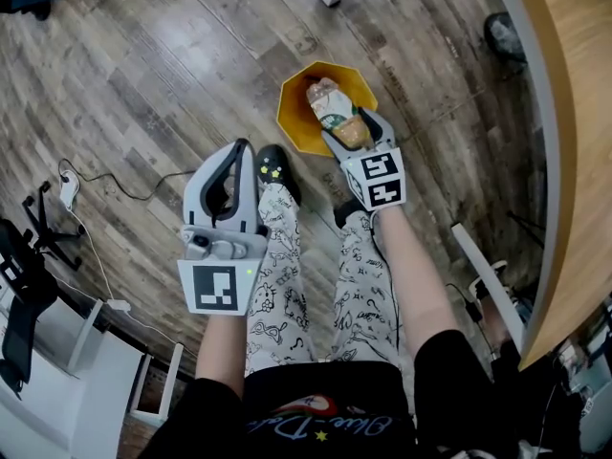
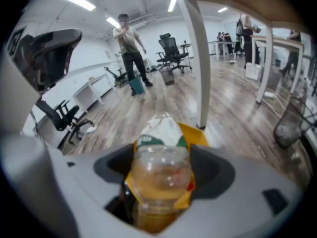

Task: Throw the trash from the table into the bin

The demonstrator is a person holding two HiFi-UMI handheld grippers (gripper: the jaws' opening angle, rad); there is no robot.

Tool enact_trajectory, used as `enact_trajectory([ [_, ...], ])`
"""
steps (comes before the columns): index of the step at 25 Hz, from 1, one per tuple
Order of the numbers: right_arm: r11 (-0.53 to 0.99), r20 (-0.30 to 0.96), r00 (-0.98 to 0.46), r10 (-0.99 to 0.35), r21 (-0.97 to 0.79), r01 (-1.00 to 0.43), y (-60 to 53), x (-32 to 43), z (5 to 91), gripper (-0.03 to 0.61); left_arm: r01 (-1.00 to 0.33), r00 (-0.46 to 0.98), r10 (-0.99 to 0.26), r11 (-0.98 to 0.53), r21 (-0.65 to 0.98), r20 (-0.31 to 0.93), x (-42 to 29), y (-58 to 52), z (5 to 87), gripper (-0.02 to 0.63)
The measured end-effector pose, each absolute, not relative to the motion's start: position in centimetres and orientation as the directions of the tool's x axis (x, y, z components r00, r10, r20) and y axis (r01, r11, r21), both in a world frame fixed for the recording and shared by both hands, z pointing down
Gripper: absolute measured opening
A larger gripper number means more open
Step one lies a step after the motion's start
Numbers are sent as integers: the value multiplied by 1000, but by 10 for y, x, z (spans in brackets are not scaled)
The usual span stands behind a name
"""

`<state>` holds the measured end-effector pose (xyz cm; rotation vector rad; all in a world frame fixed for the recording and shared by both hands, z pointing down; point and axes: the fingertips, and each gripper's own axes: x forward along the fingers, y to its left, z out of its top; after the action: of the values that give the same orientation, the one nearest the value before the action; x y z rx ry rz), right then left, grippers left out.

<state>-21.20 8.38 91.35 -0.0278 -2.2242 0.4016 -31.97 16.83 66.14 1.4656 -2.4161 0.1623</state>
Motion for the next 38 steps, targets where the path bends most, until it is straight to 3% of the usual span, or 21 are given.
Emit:
enact_trajectory([
  [10, 936, 782, -611, 127, -298, -188, 80, -217, 916, 359, -882, -411, -855, 461, 99, 314, -317, 163, 657, 11],
  [25, 893, 694, -717, 71, -365, -264, 67, -223, 869, 357, -898, -389, -874, 430, 90, 290, -307, 153, 636, 11],
  [26, 895, 694, -718, 61, -356, -268, 65, -222, 866, 330, -899, -389, -876, 429, 89, 285, -306, 151, 634, 11],
  [27, 897, 693, -719, 51, -348, -272, 63, -220, 862, 251, -900, -389, -878, 427, 89, 280, -305, 149, 631, 11],
  [30, 895, 677, -735, 32, -347, -280, 57, -216, 852, 222, -904, -381, -884, 417, 90, 271, -299, 142, 624, 11],
  [32, 895, 662, -750, 8, -340, -290, 51, -213, 844, 106, -909, -372, -888, 407, 88, 269, -294, 139, 621, 11],
  [34, 890, 648, -761, -9, -341, -301, 47, -210, 836, 29, -912, -367, -892, 401, 87, 262, -291, 136, 617, 11],
  [38, 890, 634, -773, 3, -355, -288, 47, -202, 824, 6, -915, -364, -898, 394, 86, 247, -283, 127, 608, 11],
])
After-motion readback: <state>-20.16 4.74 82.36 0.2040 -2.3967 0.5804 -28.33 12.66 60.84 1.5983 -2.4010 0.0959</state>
